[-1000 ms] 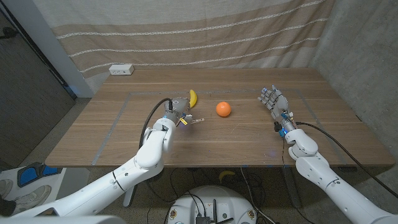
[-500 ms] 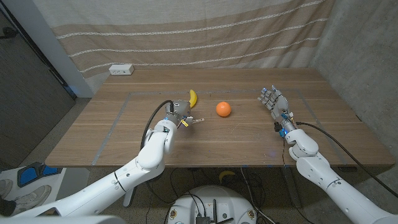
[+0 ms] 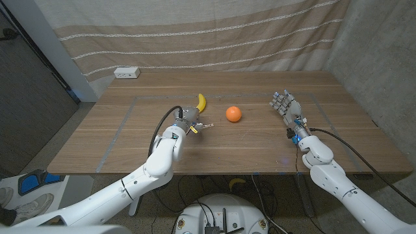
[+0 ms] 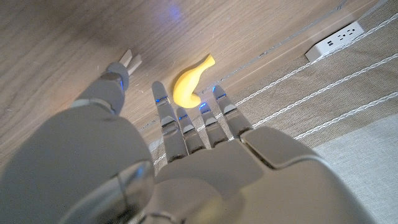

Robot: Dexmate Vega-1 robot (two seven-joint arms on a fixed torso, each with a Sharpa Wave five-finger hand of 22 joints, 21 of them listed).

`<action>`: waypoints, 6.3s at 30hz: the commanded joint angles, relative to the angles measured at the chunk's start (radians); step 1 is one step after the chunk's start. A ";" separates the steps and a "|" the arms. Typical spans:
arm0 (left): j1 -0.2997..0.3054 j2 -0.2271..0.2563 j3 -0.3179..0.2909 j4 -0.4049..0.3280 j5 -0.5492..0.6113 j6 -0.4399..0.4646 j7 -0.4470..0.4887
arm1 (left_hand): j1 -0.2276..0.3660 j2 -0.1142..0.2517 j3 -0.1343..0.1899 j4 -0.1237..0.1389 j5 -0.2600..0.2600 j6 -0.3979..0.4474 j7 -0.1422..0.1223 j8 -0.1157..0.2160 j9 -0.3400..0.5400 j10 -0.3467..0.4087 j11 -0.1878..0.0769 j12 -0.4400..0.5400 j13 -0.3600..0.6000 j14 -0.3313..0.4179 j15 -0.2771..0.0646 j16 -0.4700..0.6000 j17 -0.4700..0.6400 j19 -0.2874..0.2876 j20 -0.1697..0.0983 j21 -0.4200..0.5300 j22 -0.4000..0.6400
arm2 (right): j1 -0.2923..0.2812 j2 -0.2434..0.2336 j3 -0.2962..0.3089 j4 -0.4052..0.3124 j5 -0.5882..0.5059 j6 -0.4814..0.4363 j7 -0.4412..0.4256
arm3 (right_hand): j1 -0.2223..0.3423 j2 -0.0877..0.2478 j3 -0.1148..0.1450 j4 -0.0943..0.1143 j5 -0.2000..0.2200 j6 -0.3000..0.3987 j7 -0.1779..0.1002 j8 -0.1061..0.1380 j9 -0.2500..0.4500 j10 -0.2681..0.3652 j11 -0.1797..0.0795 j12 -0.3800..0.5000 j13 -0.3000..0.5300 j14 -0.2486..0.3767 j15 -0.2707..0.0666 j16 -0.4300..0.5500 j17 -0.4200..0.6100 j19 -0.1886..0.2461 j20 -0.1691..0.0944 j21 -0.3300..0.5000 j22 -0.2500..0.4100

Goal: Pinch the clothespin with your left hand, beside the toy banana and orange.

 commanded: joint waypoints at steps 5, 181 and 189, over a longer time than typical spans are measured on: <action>-0.029 -0.012 0.023 0.035 -0.008 0.003 -0.021 | 0.005 0.023 -0.006 0.003 -0.003 -0.001 0.005 -0.006 0.003 -0.001 0.009 -0.004 0.004 0.005 -0.068 -0.002 0.001 0.003 0.002 -0.002 0.002 | -0.009 -0.002 0.005 -0.002 0.004 0.006 0.002 | -0.008 0.003 0.003 -0.004 -0.002 0.010 -0.001 0.000 0.003 0.005 0.002 0.002 0.005 0.006 -0.001 0.003 0.002 0.007 0.003 -0.001 0.005; -0.025 -0.057 0.027 0.132 -0.245 -0.031 0.601 | 0.193 0.315 -0.039 0.044 0.002 0.156 0.104 0.052 0.205 0.052 0.083 -0.008 0.012 0.053 -0.064 0.000 0.010 0.047 -0.020 0.041 0.022 | -0.034 0.025 0.038 -0.013 -0.117 0.084 -0.172 | -0.037 0.000 -0.001 -0.006 -0.003 0.039 -0.005 0.001 0.004 0.064 0.011 0.008 0.008 0.043 0.005 0.014 0.008 0.046 0.016 0.003 0.005; -0.007 -0.046 -0.004 0.121 -0.305 -0.081 0.665 | 0.181 0.317 -0.030 0.054 0.005 0.145 0.102 0.070 0.232 0.057 0.082 -0.006 0.013 0.057 -0.063 0.002 0.011 0.047 -0.022 0.044 0.022 | -0.036 0.024 0.037 -0.018 -0.122 0.081 -0.179 | -0.038 0.001 -0.001 -0.006 -0.003 0.039 -0.005 0.001 0.004 0.066 0.012 0.008 0.009 0.044 0.004 0.013 0.009 0.046 0.016 0.002 0.006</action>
